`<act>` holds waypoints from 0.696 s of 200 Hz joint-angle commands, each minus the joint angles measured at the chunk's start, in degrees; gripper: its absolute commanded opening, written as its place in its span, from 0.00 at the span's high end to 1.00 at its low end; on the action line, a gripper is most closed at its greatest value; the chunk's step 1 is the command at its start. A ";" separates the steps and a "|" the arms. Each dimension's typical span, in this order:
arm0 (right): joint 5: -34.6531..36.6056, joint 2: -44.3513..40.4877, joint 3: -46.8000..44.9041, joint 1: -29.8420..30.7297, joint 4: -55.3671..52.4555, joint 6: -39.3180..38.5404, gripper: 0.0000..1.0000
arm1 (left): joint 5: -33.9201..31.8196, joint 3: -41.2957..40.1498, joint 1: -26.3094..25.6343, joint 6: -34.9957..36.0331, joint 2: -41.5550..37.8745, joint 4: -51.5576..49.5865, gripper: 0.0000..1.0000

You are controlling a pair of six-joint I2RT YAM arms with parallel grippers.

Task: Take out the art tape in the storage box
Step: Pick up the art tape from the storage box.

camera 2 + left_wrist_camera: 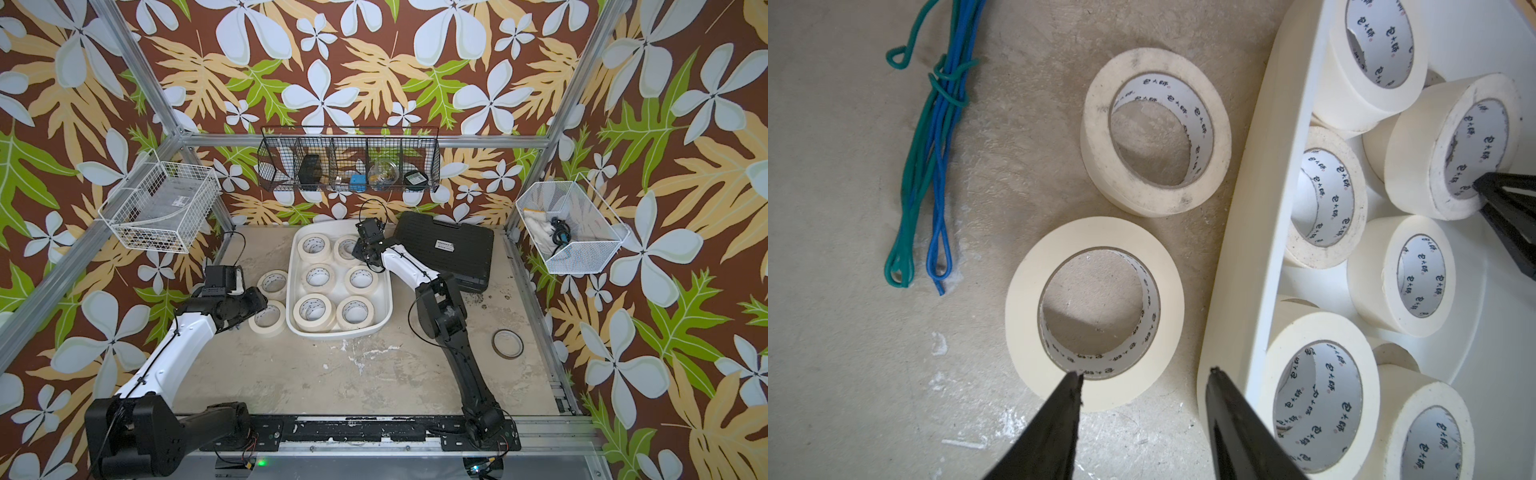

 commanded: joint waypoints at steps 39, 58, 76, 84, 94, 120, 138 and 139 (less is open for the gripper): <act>0.12 -4.47 -2.93 1.09 -0.15 -5.62 0.89 | 1.26 0.45 0.01 0.61 -0.40 0.57 0.47; -0.04 -5.98 -2.83 1.47 -0.97 -7.15 0.91 | 2.06 0.67 -0.27 1.02 -0.85 0.82 0.47; 0.08 -7.66 -2.36 1.91 -2.56 -8.81 0.92 | 3.39 1.14 -1.24 2.13 -1.45 1.47 0.47; -0.13 -8.39 -2.05 2.03 -3.13 -9.93 0.92 | 3.65 1.61 -2.02 2.40 -1.85 1.58 0.47; -0.06 -9.20 -1.35 2.20 -4.82 -11.10 0.92 | 3.75 2.54 -3.29 2.75 -2.07 1.63 0.47; -1.31 -11.05 0.15 2.37 -9.81 -14.19 0.92 | 2.86 6.15 -7.94 2.64 -1.87 1.06 0.47; -3.09 -12.27 -0.09 2.69 -12.97 -15.43 0.92 | 1.60 9.26 -10.99 2.14 -1.14 -0.27 0.47; -3.20 -12.31 -0.11 2.72 -13.15 -15.57 0.92 | 1.58 9.43 -11.14 2.12 -1.04 -0.38 0.47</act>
